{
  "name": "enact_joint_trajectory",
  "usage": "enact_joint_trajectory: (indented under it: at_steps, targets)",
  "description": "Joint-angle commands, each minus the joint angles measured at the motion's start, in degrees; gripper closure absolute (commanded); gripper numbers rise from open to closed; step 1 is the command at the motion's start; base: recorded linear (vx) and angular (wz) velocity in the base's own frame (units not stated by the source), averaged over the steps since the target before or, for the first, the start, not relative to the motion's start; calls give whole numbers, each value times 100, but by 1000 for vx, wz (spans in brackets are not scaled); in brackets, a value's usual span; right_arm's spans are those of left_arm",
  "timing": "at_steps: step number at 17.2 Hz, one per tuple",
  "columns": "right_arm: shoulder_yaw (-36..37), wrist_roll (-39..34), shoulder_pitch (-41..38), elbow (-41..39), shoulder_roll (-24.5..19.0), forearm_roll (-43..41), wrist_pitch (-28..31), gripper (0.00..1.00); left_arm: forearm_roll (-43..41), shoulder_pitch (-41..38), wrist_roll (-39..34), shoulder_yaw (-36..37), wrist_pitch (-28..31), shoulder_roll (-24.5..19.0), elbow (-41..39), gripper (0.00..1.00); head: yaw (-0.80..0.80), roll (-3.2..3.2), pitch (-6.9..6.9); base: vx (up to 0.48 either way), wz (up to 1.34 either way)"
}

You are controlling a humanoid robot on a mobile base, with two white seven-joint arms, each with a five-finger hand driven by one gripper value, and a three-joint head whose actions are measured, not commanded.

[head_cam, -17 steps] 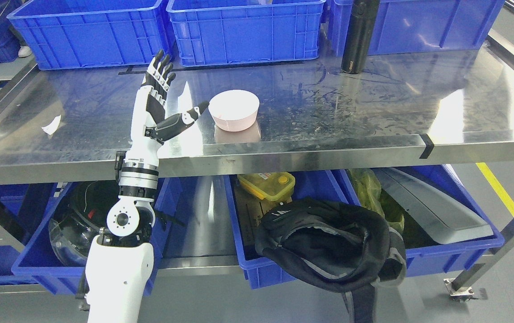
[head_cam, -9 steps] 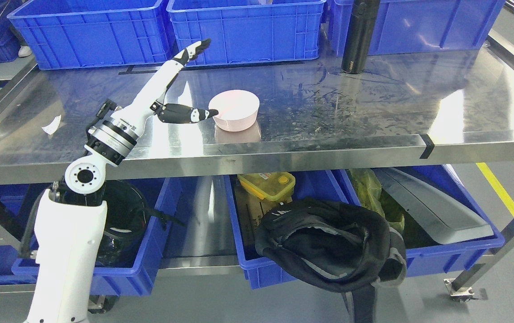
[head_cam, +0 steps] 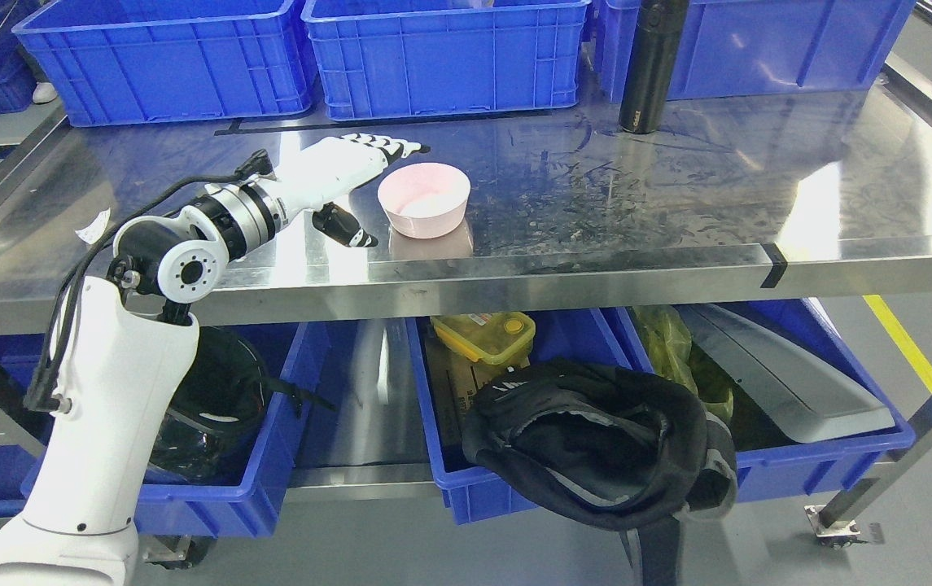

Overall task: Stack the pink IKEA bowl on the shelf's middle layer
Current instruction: 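Reach the left hand toward the pink bowl on the steel shelf, then close the left hand fingers around the pink bowl's rim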

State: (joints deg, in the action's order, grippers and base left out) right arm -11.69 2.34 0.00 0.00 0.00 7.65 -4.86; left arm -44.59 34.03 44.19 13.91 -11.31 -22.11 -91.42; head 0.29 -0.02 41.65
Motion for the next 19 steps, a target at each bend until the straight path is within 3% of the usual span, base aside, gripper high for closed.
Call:
enact_joint_trajectory:
  at_steps: [1,5,19]
  targets:
    - [0,29,-88,-100,100,-1,2,0,-780,376,466,929,32,-22,352,0,0,0,0,0,0]
    - [0,29,-88,-100,100,-1,2,0,-797,393,538,894,129,523,581,1,0,0,0,0,0]
    - [0,29,-88,-100,100,-1,2,0,-1087,631,564,630,252,576,1117,15,0,0,0,0,0]
